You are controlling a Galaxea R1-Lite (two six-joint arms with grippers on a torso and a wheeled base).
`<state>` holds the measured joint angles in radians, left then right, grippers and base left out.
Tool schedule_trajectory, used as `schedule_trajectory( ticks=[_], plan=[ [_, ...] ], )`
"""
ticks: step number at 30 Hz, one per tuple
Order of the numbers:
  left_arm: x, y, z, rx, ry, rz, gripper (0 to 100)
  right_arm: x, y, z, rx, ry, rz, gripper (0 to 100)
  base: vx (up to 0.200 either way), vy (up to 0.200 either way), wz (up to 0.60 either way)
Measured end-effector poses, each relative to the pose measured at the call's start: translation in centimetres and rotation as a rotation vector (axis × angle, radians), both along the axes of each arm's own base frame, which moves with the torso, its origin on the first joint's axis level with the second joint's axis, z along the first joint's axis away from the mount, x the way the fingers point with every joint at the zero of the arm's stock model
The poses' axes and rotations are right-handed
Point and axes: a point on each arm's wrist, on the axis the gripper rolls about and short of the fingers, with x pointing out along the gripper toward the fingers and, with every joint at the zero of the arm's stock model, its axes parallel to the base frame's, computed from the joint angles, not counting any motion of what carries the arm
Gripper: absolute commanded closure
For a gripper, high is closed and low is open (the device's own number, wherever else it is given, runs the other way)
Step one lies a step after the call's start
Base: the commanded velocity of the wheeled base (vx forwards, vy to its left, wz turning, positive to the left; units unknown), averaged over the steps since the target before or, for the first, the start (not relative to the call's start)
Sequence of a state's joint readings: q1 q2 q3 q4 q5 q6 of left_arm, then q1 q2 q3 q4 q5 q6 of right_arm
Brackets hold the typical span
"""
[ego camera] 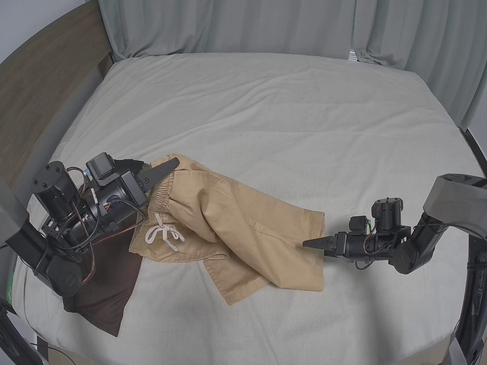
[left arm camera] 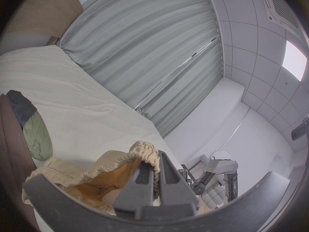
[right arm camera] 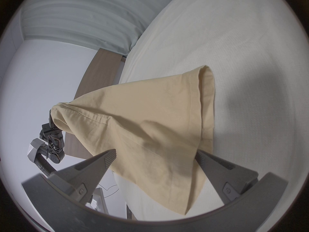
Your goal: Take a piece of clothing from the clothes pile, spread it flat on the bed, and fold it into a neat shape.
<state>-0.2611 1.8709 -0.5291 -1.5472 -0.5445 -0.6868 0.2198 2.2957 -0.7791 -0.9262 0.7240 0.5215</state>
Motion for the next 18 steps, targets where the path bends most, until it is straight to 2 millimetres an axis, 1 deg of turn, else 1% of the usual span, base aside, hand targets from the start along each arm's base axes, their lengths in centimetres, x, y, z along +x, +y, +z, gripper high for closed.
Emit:
schedule_trajectory(
  ticks=[5, 8, 9, 14, 18],
  plan=[
    [0.0, 0.0, 0.0, 0.0, 0.0, -0.001, 100, 0.5, 1.2, 0.1, -0.011, -0.014, -0.023, 0, 0.0, 0.0, 0.0],
    [0.0, 0.0, 0.0, 0.0, 0.0, -0.001, 100, 0.5, 2.1, 0.1, 0.003, 0.005, -0.028, 0, 0.0, 0.0, 0.0],
    [0.0, 0.0, 0.0, 0.0, 0.0, -0.001, 100, 0.6, 2.3, 0.0, 0.008, 0.012, -0.029, 100, 0.0, 0.0, 0.0],
    [0.0, 0.1, 0.0, 0.0, 0.001, 0.004, 100, 0.5, 2.8, -0.1, 0.015, 0.023, -0.027, 100, 0.0, 0.0, 0.0],
    [-0.1, 0.1, -0.1, 0.001, 0.004, 0.005, 100, 0.3, 2.6, 0.2, 0.026, 0.007, -0.033, 100, 0.0, 0.0, 0.0]
  ],
)
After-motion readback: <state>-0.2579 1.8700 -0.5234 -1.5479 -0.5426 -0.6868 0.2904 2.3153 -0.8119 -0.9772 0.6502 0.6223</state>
